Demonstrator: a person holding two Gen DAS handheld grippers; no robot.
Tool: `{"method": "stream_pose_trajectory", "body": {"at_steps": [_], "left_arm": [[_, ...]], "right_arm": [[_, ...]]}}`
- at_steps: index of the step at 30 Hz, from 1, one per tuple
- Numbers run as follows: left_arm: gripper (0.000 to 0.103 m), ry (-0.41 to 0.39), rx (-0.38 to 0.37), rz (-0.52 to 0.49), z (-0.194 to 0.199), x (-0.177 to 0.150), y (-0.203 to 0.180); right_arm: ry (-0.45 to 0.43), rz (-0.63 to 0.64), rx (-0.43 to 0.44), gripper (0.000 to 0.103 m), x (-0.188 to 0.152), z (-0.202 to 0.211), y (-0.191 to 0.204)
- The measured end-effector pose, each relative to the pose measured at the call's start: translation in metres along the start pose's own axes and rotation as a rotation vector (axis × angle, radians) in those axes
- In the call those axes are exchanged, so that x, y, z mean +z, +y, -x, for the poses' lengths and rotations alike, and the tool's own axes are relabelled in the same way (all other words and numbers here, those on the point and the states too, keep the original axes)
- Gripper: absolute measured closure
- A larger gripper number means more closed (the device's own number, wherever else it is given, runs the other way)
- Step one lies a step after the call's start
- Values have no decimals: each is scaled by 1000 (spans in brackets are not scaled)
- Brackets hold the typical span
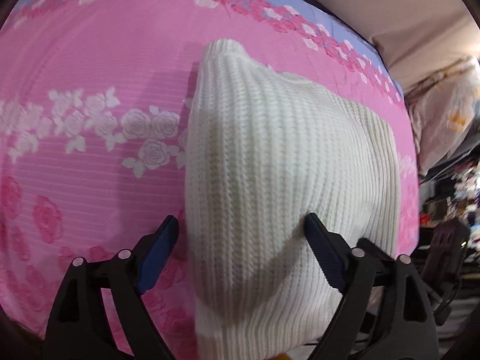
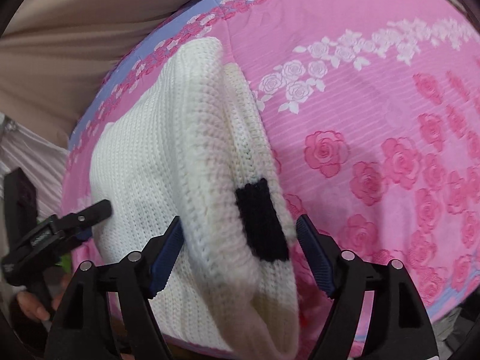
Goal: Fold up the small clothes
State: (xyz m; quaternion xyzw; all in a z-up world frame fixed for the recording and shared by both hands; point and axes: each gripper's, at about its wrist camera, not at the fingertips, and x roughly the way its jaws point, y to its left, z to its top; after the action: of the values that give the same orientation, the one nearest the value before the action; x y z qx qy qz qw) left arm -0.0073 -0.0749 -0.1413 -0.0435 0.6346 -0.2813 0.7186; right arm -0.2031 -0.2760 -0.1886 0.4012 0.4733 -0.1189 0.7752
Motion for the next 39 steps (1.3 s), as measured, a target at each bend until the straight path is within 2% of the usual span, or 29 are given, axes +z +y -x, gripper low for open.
{"method": "stream_pose_trajectory", "body": {"at_steps": [4,5,7,8,9,11,15,20,23,25,27,28,29,31,33,35,37,39], "left_arm": [[19,25,-73,50,-11,4,3],[26,31,-92,55,-12,4,2],[36,42,-106,49,-11,5,-2],[44,46,-104,38,-9,6,-5],[52,47,-102,32,-6,7,-6],[59,51,-112,31,4,9,-12],[63,3,-130,-35,32,15,-35],[62,-105,-195,-154,74,27,-80],[55,-130,-218,-166,68,36,-92],[51,-140,-206,-150,48,38,-90],[52,-133,-132,-148,17,37,-82],[52,-120,-90,-152,4,35,-79],[52,-106,-63,-149,-6,33,-73],[49,-103,-80,-121,-6,25,-62],[31,-111,-84,-115,-4,21,-58],[26,-96,-86,-117,-9,21,-56],[24,-66,-98,-102,-20,22,-56],[23,-30,-141,-86,-35,23,-56]], "right_arm": [[3,-27,44,21,6,-10,1],[6,-22,45,23,8,-12,4],[21,-26,83,41,11,-15,6],[28,-42,115,52,13,-16,7],[24,-43,126,58,15,-14,8],[-2,-26,140,64,17,-4,15],[-86,15,181,67,26,30,35],[-229,67,168,67,40,87,50],[-274,65,115,65,50,101,33],[-261,44,96,61,56,90,19],[-206,7,59,58,62,66,-3],[-206,7,59,57,62,66,-3],[-166,-11,19,56,65,51,-14],[-118,-27,-47,53,60,36,-28],[-141,-31,-6,44,51,39,-33],[-157,-27,14,36,47,43,-36],[-131,-33,26,34,47,35,-39],[-95,-67,44,32,48,18,-45]]}}
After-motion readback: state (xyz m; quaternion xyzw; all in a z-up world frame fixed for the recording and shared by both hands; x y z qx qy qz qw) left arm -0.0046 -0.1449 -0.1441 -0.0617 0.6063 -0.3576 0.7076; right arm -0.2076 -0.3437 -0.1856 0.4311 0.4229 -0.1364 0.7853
